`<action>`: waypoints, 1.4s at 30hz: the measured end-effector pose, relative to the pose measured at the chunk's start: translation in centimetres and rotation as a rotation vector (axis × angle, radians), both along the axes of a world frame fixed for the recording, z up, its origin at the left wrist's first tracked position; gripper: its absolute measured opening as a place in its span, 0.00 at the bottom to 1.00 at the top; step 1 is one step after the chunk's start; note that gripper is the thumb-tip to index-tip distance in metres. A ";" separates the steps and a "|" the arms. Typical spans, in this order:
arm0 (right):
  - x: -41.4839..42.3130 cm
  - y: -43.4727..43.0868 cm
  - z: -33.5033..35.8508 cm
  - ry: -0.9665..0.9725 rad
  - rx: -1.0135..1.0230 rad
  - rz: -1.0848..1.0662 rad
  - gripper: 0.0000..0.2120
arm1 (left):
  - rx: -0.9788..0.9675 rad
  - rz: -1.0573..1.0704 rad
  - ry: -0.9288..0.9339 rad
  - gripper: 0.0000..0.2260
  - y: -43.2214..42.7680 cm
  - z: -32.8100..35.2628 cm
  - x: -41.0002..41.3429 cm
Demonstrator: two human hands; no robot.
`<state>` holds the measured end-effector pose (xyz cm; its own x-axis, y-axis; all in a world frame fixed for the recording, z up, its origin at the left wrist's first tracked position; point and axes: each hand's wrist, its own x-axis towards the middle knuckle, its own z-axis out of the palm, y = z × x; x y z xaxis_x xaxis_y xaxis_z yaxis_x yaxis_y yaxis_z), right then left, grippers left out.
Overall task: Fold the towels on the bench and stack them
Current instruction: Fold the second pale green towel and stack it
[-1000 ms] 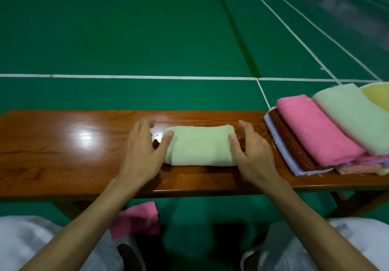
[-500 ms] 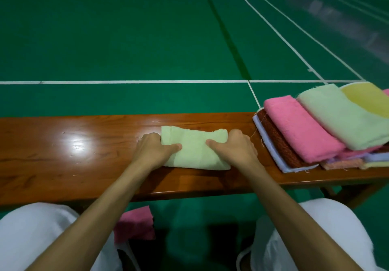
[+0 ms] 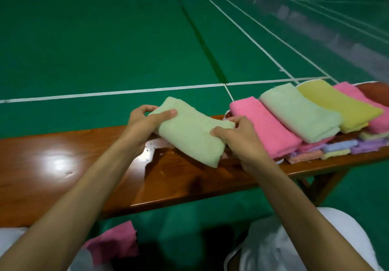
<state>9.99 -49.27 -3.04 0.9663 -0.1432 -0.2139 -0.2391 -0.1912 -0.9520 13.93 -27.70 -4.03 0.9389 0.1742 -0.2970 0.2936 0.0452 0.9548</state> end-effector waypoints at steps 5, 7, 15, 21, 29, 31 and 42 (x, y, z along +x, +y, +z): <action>-0.3 -4.5 3.0 -0.056 0.102 -0.123 0.16 | -0.047 -0.037 -0.120 0.28 -6.3 2.6 4.9; -0.2 -6.8 3.7 -0.084 0.039 -0.160 0.08 | -0.037 -0.076 -0.144 0.29 -9.4 3.4 6.5; -0.5 -13.1 2.1 -0.151 -0.627 -0.342 0.15 | 0.271 -0.172 -0.146 0.27 -18.0 0.1 10.0; -0.6 -12.2 1.4 -0.115 -1.108 -0.303 0.21 | 0.371 -0.197 -0.138 0.28 -17.9 -2.1 9.5; -1.3 -11.6 2.3 -0.435 -1.111 -0.449 0.15 | 0.250 -0.276 -0.249 0.28 -16.3 -1.4 8.7; -1.4 -11.0 2.5 -0.532 -1.159 -0.372 0.18 | 0.229 -0.297 -0.275 0.30 -16.2 -1.8 7.8; -0.9 -11.4 -2.3 -0.394 -1.260 0.077 0.31 | 0.311 -0.330 -0.503 0.18 -21.4 -2.3 6.8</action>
<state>9.11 -60.70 -5.34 0.9474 0.0221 0.3193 0.0623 -0.9913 -0.1163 20.71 -49.08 -6.34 0.9682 -0.1384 0.2082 -0.2391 -0.2698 0.9328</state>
